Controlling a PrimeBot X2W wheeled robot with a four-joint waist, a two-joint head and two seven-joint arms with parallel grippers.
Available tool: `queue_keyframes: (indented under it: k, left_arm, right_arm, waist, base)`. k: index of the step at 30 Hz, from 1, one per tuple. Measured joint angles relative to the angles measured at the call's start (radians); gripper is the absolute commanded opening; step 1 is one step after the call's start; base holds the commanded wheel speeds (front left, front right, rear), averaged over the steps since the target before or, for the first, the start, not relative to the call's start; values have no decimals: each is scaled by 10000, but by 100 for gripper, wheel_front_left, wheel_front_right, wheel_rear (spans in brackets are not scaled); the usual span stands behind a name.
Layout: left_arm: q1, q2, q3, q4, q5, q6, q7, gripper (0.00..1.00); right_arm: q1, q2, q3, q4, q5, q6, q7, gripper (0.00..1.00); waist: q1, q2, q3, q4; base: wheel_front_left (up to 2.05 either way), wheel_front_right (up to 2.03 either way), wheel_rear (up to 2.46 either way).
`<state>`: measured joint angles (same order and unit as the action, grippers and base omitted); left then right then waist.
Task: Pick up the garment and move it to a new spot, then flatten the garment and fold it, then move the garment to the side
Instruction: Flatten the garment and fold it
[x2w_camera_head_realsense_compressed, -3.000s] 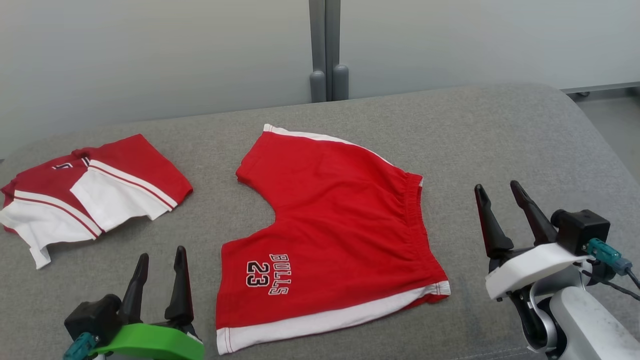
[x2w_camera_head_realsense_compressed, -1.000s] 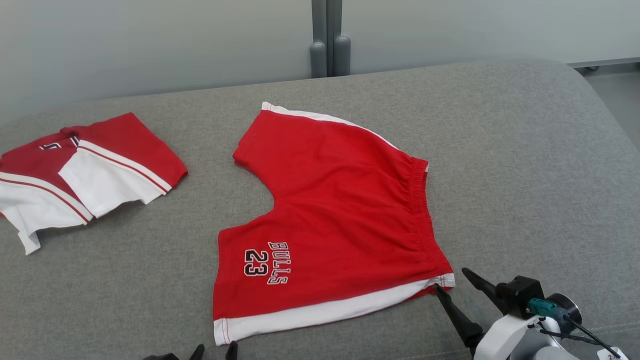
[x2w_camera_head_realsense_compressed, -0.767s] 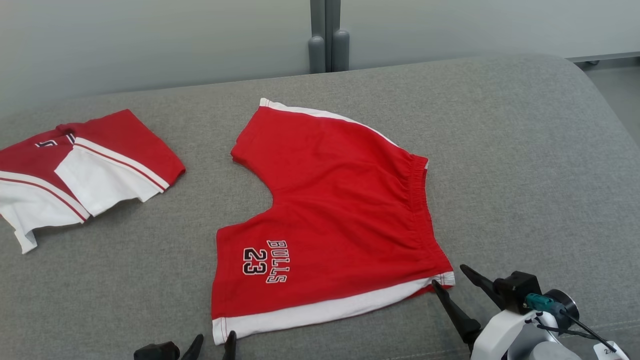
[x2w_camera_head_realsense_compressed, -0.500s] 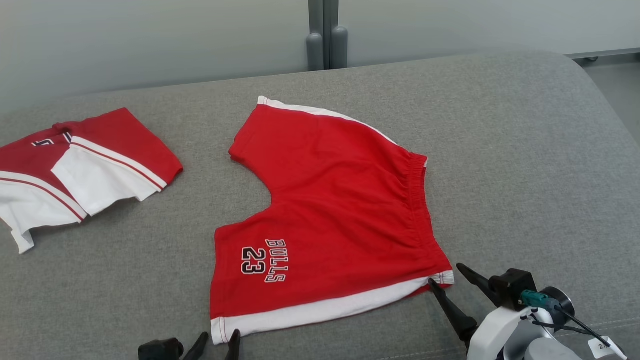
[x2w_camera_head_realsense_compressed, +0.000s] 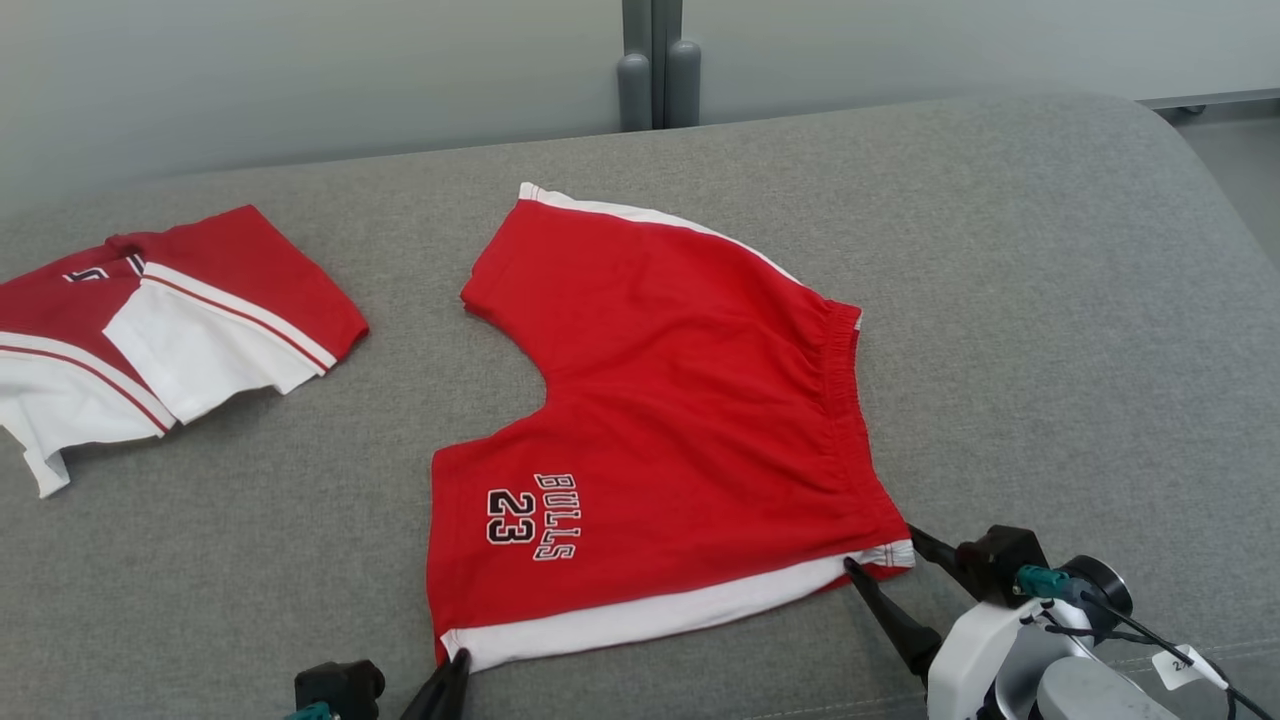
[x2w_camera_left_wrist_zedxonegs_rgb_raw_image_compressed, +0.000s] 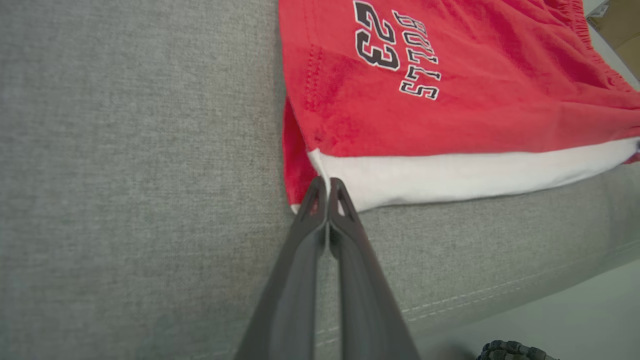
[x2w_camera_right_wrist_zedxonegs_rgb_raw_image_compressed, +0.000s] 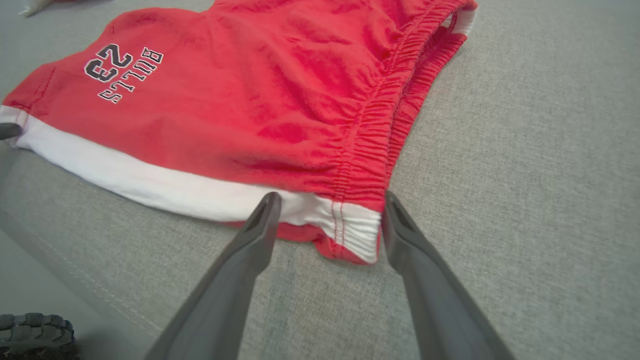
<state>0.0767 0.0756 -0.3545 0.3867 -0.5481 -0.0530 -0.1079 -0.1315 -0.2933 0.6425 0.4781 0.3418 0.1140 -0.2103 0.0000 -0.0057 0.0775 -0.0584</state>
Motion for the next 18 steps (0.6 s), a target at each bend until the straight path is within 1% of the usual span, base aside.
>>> queue_keyframes:
  k: [5, 6, 8, 9, 12, 13, 14, 15, 16, 18]
  left_arm:
    - [-156, -10, -25, 107, 0, -73, -113, 0]
    - [-176, -10, -23, 123, 0, -88, -153, 0]
    - [-206, -12, -25, 161, 0, -96, -190, 0]
    - [-208, -15, -6, 167, -2, -96, -249, 0]
    - [-217, -17, 23, 167, -2, -96, -362, 0]
    - [-221, -19, 27, 167, -2, -98, -408, 0]
    - [-226, -21, 33, 165, -2, -98, -437, 0]
    - [-226, -21, 33, 165, -2, -98, -437, 0]
    - [-237, -23, 44, 165, -2, -100, -481, 0]
    - [-266, -27, 104, 142, -2, -102, -604, 0]
  right_arm:
    - [-89, -192, 142, 393, -77, 2, 102, 100]
    - [-96, -198, 165, 462, -77, 2, 102, 92]
    - [-117, -192, 219, 541, -77, 4, 100, 59]
    - [-155, -186, 270, 562, -77, 6, 100, 45]
    - [-355, -150, 387, 573, -77, 90, 84, 30]
    - [-394, -144, 403, 573, -77, 90, 77, 20]
    - [-429, -146, 410, 571, -75, 90, 48, 16]
    - [-429, -146, 410, 571, -75, 90, 48, 4]
    - [-449, -146, 410, 562, -75, 90, 0, 0]
    - [-450, -151, 408, 558, -69, 90, -42, 0]
  waist:
    - [0, 0, 49, 169]
    - [0, 0, 54, 203]
    - [0, 0, 58, 269]
    - [0, 0, 56, 296]
    - [0, 0, 40, 326]
    - [0, 0, 33, 331]
    - [0, 0, 24, 336]
    - [0, 0, 24, 336]
    - [0, 0, 14, 339]
    - [0, 0, -11, 341]
  base:
    - [0, 0, 0]
    - [0, 0, 0]
    - [0, 0, 0]
    - [0, 0, 0]
    - [0, 0, 0]
    - [0, 0, 0]
    - [0, 0, 0]
    - [0, 0, 0]
    - [0, 0, 0]
    - [0, 0, 0]
